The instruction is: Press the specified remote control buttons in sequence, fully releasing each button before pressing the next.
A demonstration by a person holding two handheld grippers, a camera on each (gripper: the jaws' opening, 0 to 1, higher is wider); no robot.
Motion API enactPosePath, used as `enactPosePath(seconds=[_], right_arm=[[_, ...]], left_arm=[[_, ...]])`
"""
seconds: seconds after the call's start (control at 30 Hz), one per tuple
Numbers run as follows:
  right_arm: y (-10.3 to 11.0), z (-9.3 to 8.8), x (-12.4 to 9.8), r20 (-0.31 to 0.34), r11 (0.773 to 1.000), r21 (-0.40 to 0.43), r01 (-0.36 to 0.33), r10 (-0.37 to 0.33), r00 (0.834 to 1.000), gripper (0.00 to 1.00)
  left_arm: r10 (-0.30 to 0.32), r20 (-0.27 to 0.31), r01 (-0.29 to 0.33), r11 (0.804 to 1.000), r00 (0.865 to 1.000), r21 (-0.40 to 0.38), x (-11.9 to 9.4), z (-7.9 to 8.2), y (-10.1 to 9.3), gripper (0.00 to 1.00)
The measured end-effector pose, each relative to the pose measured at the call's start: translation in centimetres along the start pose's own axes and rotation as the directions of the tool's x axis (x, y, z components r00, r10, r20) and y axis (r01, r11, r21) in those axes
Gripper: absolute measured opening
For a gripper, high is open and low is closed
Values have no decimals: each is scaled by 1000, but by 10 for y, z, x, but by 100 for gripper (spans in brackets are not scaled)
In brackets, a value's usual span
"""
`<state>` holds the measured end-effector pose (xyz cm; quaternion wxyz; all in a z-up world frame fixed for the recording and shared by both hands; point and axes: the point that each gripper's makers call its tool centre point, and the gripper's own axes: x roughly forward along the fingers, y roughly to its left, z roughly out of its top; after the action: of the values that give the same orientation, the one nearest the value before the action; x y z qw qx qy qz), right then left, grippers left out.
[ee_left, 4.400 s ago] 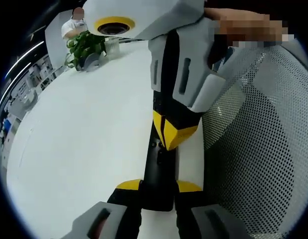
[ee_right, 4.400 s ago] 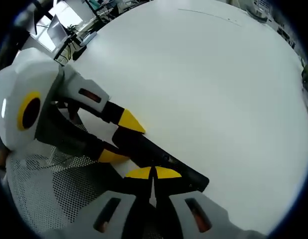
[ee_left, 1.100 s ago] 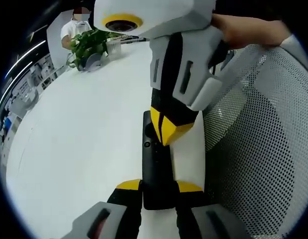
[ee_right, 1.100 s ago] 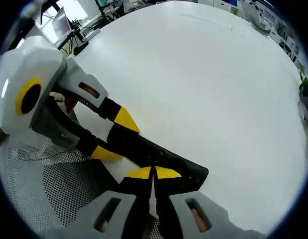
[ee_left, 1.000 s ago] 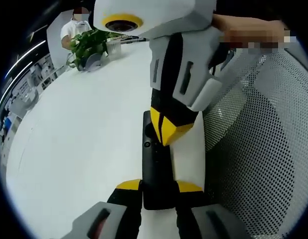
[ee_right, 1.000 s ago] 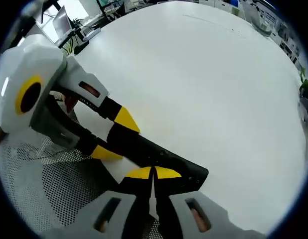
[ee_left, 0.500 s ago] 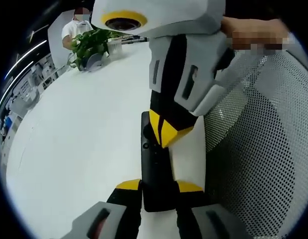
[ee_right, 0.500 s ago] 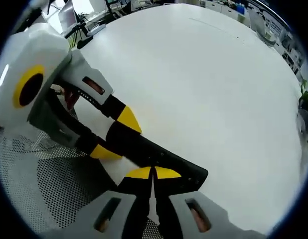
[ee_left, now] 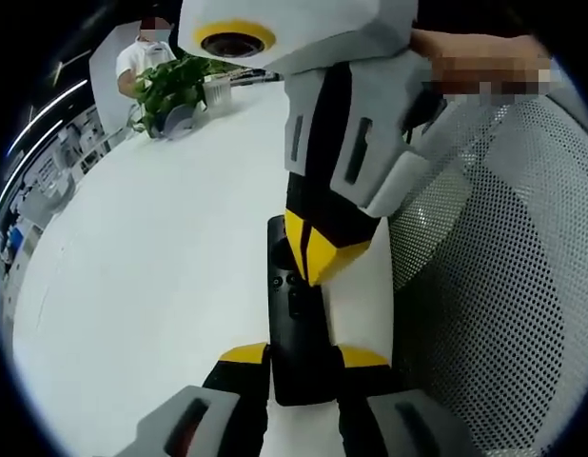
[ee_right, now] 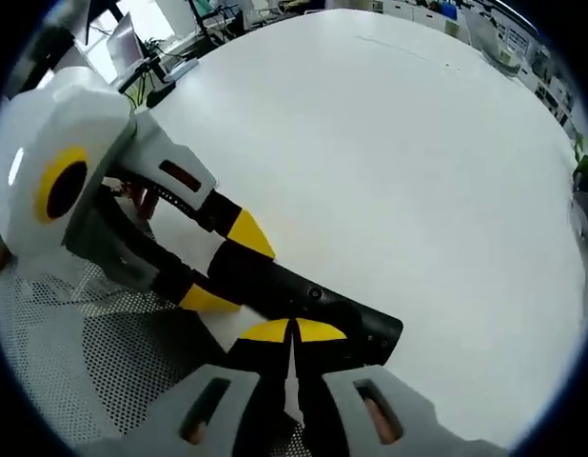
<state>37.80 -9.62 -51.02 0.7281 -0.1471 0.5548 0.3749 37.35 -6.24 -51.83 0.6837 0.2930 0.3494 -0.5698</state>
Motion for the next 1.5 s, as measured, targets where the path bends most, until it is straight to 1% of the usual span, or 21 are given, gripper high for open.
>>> enactPosePath(seconds=[0.07,0.17,0.3,0.47,0.5,0.53,0.57,0.67,0.83,0.93,1.0,1.07,1.13,1.37,1.43,1.5], right_arm=[[-1,0,0,-1,1000,-13,12,-12,1000,0],[-2,1,0,3,1000,-11,11,-11,1000,0],[-1,1,1,0,999,-33,16,-16,1000,0],[1,-1,1,11,991,-128,37,-36,999,0],[0,0,1,13,985,-167,43,-42,999,0],[1,0,1,13,984,-174,42,-40,999,0],[1,0,1,14,985,-168,41,-39,999,0],[0,0,1,25,982,-186,32,-28,999,0],[0,2,1,13,990,-138,26,-25,1000,0],[2,6,-1,37,991,-132,17,-12,999,0],[3,4,-1,28,992,-129,11,-8,1000,0],[0,-1,-1,7,990,-141,19,-18,1000,0],[-2,-3,-1,3,987,-160,34,-34,999,0],[0,-2,0,-2,984,-173,26,-27,1000,0],[0,-2,1,-4,985,-170,23,-24,1000,0],[1,-3,2,-9,985,-172,25,-27,1000,0]], left_arm=[[2,-2,-2,1000,1000,9,0,0,0,27],[0,-3,0,1000,1000,19,0,0,-1,26],[-4,-3,4,1000,1000,0,0,0,0,25],[-7,-3,7,1000,1000,-8,0,0,0,25],[-7,-4,7,1000,1000,-10,0,0,0,25],[-7,-5,7,1000,1000,-10,0,0,0,25],[-6,-4,6,1000,1000,-11,1,0,1,25],[-7,-1,7,1000,1000,-11,1,0,1,25],[-5,0,5,1000,1000,-6,1,0,1,25],[-5,0,5,1000,1000,-2,1,1,0,25],[-6,3,6,1000,1000,-3,1,1,0,25],[-7,1,7,1000,1000,-1,1,1,0,25],[-8,1,8,1000,1000,2,1,1,0,25],[-3,-3,3,1000,1000,13,1,1,0,27],[9,-4,-9,1000,1000,21,1,1,2,28],[5,-4,-5,1000,1000,29,1,2,1,27]])
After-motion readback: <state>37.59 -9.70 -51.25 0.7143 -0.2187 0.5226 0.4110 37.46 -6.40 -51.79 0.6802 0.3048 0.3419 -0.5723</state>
